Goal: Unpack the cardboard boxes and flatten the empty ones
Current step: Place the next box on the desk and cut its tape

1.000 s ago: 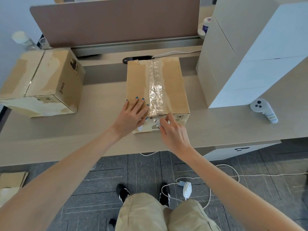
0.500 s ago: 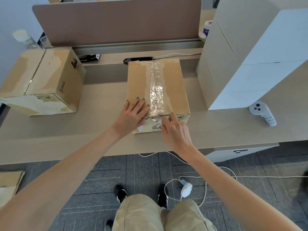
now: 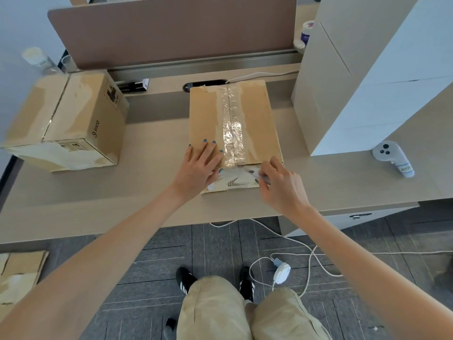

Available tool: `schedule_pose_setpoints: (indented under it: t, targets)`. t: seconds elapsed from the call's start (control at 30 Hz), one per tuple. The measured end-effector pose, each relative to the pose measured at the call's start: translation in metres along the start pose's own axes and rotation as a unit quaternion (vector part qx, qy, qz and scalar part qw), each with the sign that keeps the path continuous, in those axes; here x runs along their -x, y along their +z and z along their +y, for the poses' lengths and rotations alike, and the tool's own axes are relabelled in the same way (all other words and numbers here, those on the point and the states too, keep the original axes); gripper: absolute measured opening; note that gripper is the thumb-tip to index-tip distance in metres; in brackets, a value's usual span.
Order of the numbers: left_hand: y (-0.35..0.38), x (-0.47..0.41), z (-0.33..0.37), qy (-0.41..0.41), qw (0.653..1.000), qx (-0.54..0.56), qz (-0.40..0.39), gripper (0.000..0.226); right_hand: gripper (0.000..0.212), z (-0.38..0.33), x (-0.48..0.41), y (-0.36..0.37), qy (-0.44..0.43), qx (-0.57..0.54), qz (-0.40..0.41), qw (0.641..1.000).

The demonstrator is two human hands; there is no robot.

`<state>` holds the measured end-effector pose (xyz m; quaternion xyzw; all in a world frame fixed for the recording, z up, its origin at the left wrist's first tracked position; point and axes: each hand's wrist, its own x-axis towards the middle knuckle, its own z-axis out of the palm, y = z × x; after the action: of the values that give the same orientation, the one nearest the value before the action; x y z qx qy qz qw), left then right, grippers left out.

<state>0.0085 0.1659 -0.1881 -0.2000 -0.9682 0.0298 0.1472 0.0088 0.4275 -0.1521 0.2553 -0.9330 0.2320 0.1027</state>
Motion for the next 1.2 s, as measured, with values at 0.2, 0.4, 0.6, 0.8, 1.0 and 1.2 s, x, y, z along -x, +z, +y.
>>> schedule_pose_setpoints:
  t: [0.2,0.4,0.6,0.8,1.0,1.2]
  targets:
    - [-0.017,-0.008,0.006,-0.079,0.993,0.086,-0.03,0.044,0.009,0.006,-0.042,-0.012,0.016,0.009,0.019,1.0]
    - [-0.01,-0.054,-0.006,-0.165,0.977,0.125,-0.041,0.047,0.01,0.008,-0.102,0.009,0.076,0.009,-0.056,0.996]
    - [0.017,-0.105,-0.035,-0.199,0.971,0.124,-0.049,0.045,0.013,0.017,-0.158,0.035,0.085,-0.001,-0.062,0.994]
    - [0.039,-0.154,-0.078,-0.232,0.962,0.132,-0.054,0.049,0.015,0.032,-0.23,0.056,0.089,-0.005,-0.061,0.994]
    - [0.052,-0.192,-0.112,-0.267,0.947,0.176,-0.043,0.047,0.014,0.042,-0.295,0.066,0.113,-0.014,-0.067,0.991]
    - [0.061,-0.198,-0.124,-0.252,0.95,0.185,-0.025,0.037,0.012,0.05,-0.328,0.077,0.15,-0.017,-0.116,0.982]
